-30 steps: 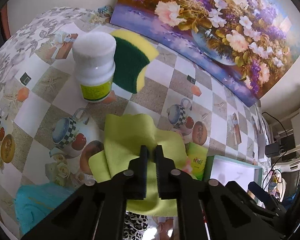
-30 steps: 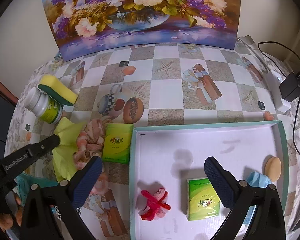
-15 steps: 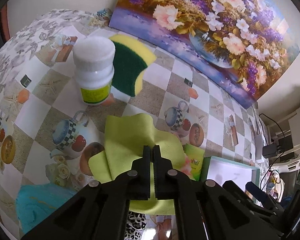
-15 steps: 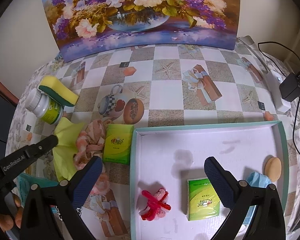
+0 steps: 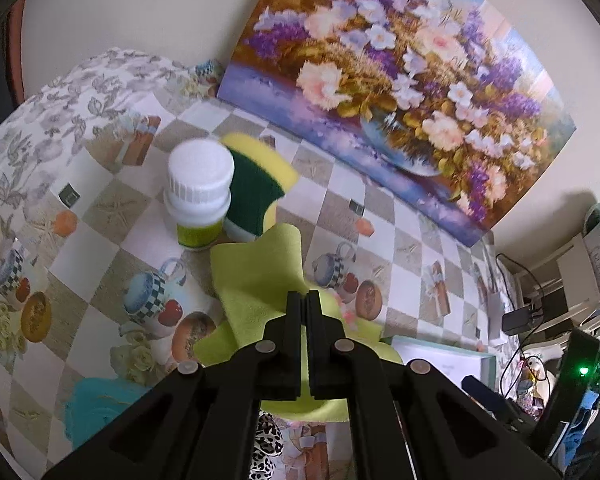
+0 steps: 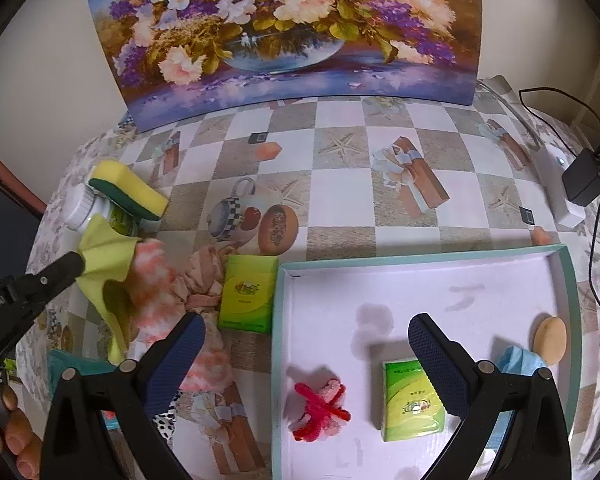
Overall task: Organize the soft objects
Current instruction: 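Lift the green cloth with the left tool while the right tool grasps the pink zigzag fluffy towel, then carry the green cloth and the pink towel over the white tray with both tools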
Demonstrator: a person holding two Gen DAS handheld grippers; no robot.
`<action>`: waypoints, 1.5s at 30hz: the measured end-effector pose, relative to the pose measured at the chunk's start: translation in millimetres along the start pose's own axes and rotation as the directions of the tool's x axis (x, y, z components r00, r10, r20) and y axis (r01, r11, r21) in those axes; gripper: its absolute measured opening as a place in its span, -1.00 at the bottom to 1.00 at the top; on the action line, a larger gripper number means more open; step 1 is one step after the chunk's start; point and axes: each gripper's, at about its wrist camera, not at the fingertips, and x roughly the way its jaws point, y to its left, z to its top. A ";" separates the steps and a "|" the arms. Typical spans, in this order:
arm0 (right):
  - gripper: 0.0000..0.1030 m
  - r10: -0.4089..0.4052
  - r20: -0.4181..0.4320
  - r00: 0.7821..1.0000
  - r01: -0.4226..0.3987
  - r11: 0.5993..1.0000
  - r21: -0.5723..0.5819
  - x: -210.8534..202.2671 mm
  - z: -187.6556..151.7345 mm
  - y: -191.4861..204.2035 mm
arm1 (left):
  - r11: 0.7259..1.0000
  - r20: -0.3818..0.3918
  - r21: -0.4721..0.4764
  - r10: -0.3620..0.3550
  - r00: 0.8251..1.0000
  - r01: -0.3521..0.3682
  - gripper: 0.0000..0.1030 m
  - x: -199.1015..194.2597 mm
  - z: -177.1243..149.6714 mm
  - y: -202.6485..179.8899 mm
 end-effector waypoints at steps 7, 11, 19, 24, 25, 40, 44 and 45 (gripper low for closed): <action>1.00 0.078 0.014 0.997 -0.078 0.997 -0.014 -1.8 -0.5 11.9 | 1.000 0.073 -0.015 0.013 0.997 -0.012 -0.97 -26.0 7.1 6.5; 0.98 0.122 0.008 0.992 -0.122 0.992 -0.036 2.0 -3.0 24.8 | 0.999 0.103 -0.036 0.034 0.994 -0.030 -0.97 -36.5 10.6 17.2; 0.67 0.180 -0.031 0.983 -0.182 0.977 -0.115 18.2 -12.2 61.4 | 0.995 0.116 -0.090 0.057 0.992 -0.047 -0.97 -42.8 14.8 44.2; 0.40 0.213 -0.046 0.976 -0.218 0.961 -0.170 27.4 -18.2 83.6 | 0.993 0.104 -0.110 0.060 0.993 -0.048 -0.97 -41.0 15.0 55.8; 0.25 0.210 -0.050 0.976 -0.215 0.960 -0.181 31.2 -20.0 87.8 | 0.992 0.102 -0.113 0.059 0.993 -0.048 -0.97 -40.5 14.8 57.2; -0.78 0.199 -0.112 0.974 -0.216 0.962 -0.168 62.9 -30.7 86.9 | 0.990 0.054 -0.131 0.052 0.997 -0.045 -0.97 -22.6 10.7 63.7; -0.80 0.214 -0.090 0.973 -0.226 0.960 -0.167 53.9 -28.2 87.1 | 0.992 0.063 -0.120 0.054 0.997 -0.046 -0.97 -25.7 11.3 60.0; -0.81 0.226 -0.083 0.971 -0.237 0.957 -0.165 50.0 -26.9 87.0 | 0.992 0.065 -0.117 0.055 0.996 -0.047 -0.97 -26.3 11.6 59.0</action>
